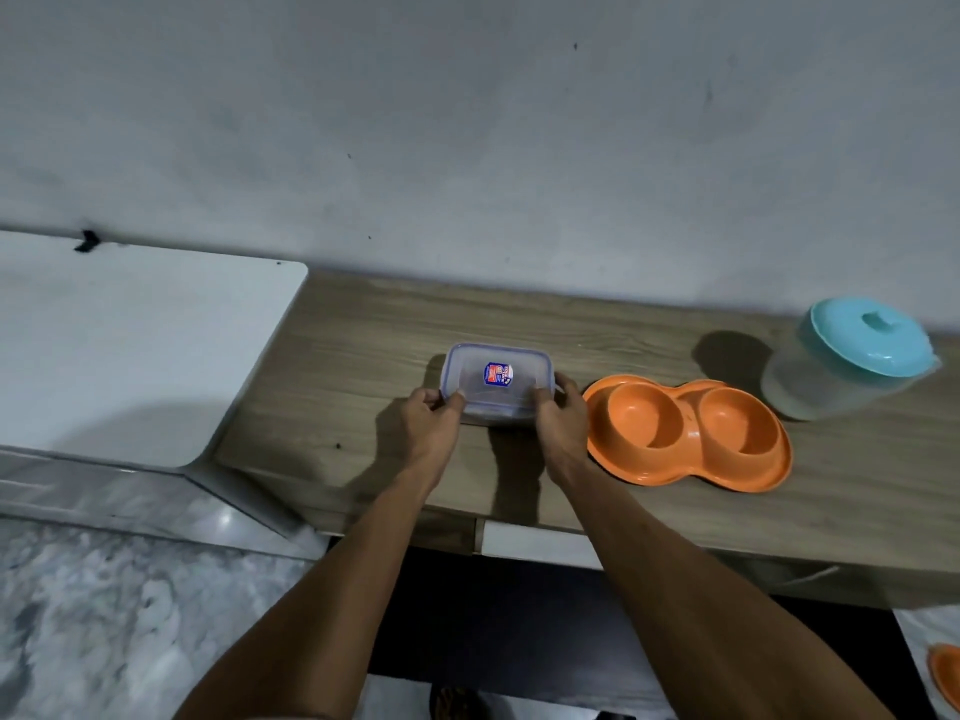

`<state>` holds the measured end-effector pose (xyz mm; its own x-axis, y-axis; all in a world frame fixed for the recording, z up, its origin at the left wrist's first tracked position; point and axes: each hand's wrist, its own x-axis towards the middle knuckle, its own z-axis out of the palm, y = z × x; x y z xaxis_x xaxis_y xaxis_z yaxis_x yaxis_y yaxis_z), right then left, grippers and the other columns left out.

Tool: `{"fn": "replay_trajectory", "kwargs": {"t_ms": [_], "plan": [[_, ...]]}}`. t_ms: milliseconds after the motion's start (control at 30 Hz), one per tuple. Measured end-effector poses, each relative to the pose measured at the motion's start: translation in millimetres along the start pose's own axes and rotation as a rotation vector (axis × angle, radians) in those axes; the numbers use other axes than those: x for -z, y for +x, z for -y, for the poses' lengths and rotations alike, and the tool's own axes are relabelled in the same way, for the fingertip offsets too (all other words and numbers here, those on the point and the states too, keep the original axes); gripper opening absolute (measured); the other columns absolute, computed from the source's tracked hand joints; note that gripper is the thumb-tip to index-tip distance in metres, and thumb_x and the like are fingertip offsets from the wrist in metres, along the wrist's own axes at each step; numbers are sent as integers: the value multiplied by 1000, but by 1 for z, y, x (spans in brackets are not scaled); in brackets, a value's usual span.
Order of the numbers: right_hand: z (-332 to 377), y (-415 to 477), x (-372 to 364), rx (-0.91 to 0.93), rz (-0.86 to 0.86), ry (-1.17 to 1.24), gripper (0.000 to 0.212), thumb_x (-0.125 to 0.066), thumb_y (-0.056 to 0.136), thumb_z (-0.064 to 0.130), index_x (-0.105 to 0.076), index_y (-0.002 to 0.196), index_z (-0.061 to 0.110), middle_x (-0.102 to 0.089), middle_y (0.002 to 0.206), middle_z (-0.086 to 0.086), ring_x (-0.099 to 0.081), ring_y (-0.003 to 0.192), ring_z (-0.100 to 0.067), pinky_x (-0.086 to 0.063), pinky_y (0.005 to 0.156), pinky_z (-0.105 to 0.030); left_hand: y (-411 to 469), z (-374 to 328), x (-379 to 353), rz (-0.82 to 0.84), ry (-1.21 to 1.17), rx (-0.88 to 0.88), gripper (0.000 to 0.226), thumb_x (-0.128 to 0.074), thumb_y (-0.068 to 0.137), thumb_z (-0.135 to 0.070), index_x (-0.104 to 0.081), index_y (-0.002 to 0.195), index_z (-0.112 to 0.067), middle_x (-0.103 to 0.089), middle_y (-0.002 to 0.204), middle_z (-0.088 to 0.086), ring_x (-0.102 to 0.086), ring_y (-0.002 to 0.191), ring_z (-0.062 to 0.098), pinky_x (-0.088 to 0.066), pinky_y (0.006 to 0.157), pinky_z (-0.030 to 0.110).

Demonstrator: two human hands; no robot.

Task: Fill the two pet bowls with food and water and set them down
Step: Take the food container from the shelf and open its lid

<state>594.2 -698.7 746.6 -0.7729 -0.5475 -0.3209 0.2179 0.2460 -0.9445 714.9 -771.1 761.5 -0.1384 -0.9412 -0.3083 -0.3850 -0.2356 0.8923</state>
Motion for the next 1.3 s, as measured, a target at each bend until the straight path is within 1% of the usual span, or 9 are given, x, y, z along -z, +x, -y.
{"fn": "replay_trajectory", "kwargs": {"t_ms": [267,333,433,533,633,767,1000,1167,1300], "plan": [[14,25,-5,50,-169,-295,31,-46,99,27,-61,116,5,-65,112,-15,-59,102,-29,-42,82,-33,26,-19,2,14,161,-10,45,-49,98,-40,-59,121,-3,-66,110,13,-53,71,14,-34,44,15],[19,38,-8,46,-198,-352,34,-43,100,28,-61,115,3,-65,113,-17,-60,105,-32,-45,88,-38,40,-32,-4,14,248,9,50,-39,101,-41,-57,124,0,-62,114,17,-53,82,21,-39,56,24],[21,55,-13,14,-227,-407,39,-38,102,29,-63,110,1,-65,112,-21,-61,103,-35,-48,93,-46,61,-43,-18,29,331,43,56,-28,104,-40,-53,132,2,-55,134,23,-53,119,35,-41,89,34],[13,65,-16,-9,-224,-430,43,-35,102,33,-65,103,2,-67,106,-21,-63,98,-35,-50,92,-49,72,-39,-30,18,429,55,61,-23,103,-45,-56,131,-1,-55,136,23,-52,124,38,-39,99,38],[9,69,-15,7,-218,-406,42,-35,103,34,-63,100,3,-65,99,-17,-62,93,-31,-49,87,-45,79,-29,-36,-46,556,22,68,-20,97,-53,-64,120,-6,-63,125,22,-58,115,40,-44,99,44],[10,68,-14,21,-209,-432,43,-30,105,31,-59,109,0,-58,98,-16,-53,89,-29,-33,76,-31,83,-26,-36,-48,587,15,73,-19,91,-58,-66,117,-9,-65,121,21,-59,112,40,-45,99,45],[2,74,-14,123,-242,-545,44,-29,103,33,-62,100,4,-66,99,-21,-61,92,-36,-45,78,-40,79,-35,-36,1,481,51,64,-26,99,-51,-63,123,-4,-61,127,23,-57,114,37,-43,94,39],[4,72,-11,124,-252,-618,42,-28,105,31,-60,105,3,-52,88,-9,-48,79,-25,-32,70,-33,80,-34,-36,-31,432,60,59,-33,99,-48,-65,121,-3,-61,126,22,-57,115,36,-42,92,37],[5,70,-14,127,-272,-647,41,-28,105,31,-58,106,3,-59,96,-14,-53,84,-27,-37,71,-36,74,-36,-33,-72,412,32,53,-38,99,-44,-65,117,-3,-64,122,18,-58,112,34,-35,74,32]]}}
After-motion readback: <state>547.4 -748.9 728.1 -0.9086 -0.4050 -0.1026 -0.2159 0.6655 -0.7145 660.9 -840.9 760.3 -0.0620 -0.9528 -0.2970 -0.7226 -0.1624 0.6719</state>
